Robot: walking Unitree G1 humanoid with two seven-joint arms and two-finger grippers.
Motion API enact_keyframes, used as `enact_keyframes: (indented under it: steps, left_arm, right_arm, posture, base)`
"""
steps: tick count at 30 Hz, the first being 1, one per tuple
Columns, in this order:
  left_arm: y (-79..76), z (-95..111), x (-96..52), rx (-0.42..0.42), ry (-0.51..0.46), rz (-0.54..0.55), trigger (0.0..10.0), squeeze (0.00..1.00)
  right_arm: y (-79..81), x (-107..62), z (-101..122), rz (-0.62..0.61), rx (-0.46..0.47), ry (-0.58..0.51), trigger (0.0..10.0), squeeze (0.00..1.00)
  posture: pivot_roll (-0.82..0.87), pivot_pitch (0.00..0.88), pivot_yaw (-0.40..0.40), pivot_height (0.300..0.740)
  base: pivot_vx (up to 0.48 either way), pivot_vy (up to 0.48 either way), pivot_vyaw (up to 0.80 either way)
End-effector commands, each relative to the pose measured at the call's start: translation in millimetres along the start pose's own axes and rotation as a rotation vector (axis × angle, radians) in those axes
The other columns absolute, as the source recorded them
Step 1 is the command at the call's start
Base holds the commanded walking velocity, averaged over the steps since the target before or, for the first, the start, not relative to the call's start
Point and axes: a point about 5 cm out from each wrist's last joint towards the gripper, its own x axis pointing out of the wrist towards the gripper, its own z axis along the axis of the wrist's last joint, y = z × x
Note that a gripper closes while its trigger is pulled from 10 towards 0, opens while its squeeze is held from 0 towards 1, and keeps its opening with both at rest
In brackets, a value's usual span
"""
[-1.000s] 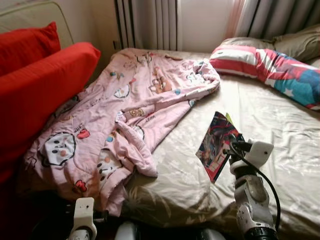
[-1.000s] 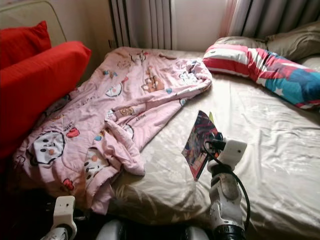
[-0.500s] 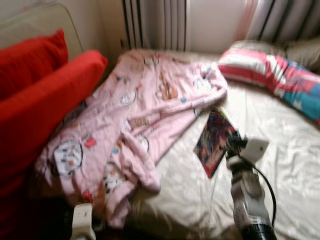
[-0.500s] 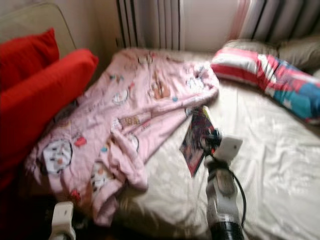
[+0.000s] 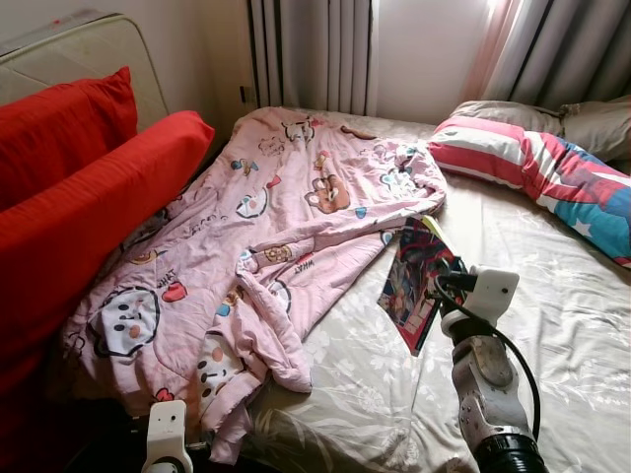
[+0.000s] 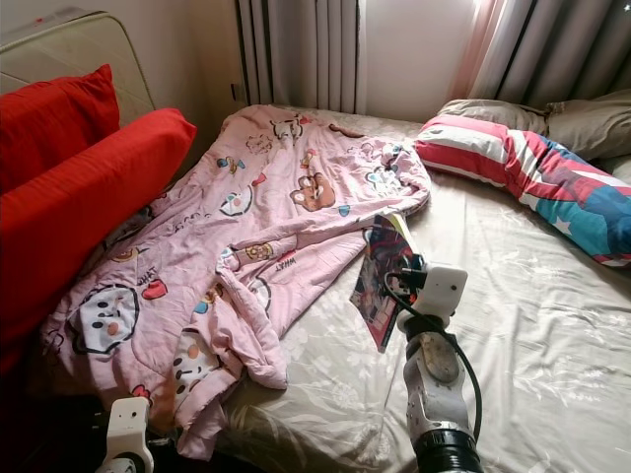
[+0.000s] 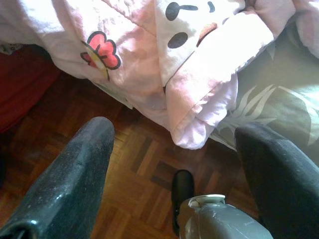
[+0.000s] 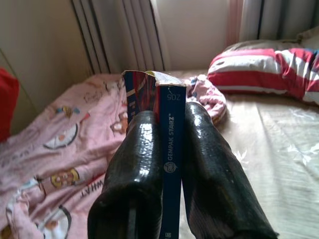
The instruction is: Clean up the room
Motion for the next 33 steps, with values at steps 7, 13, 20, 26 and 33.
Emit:
enact_keyframes:
  steps: [7,13,20,26,33]
  left_arm:
    - [8.3,-20,-6.8,-0.004,0.066,0.039,10.0,0.00]
    - [5.4,-23,-7.7,0.007,0.073,0.034,10.0,0.00]
    - [1.5,-21,-6.3,0.011,0.071,0.020,10.0,0.00]
    - [0.8,-20,-5.9,0.008,0.071,0.016,10.0,0.00]
    - [-2.3,-20,-5.6,0.013,0.073,0.008,10.0,0.00]
  right_arm:
    - [4.0,3.5,3,-0.001,0.012,-0.008,10.0,0.00]
    - [3.5,3.9,4,0.000,0.009,-0.013,10.0,0.00]
    - [6.1,5.2,4,0.001,0.023,-0.010,10.0,0.00]
    - [5.5,5.2,5,0.000,0.027,-0.010,10.0,0.00]
    - [5.2,6.9,6,0.004,0.008,-0.013,10.0,0.00]
  posture:
    - [-0.03,0.000,-0.034,0.740]
    - [-0.04,0.000,-0.035,0.740]
    - [-0.04,0.000,-0.037,0.740]
    - [-0.04,0.000,-0.038,0.740]
    - [-0.04,0.000,-0.042,0.740]
  base:
    - [0.000,0.000,-0.22]
    - [0.000,0.000,-0.78]
    - [0.000,-0.291,-0.78]
    - [0.000,0.000,-0.78]
    - [0.000,0.000,-0.67]
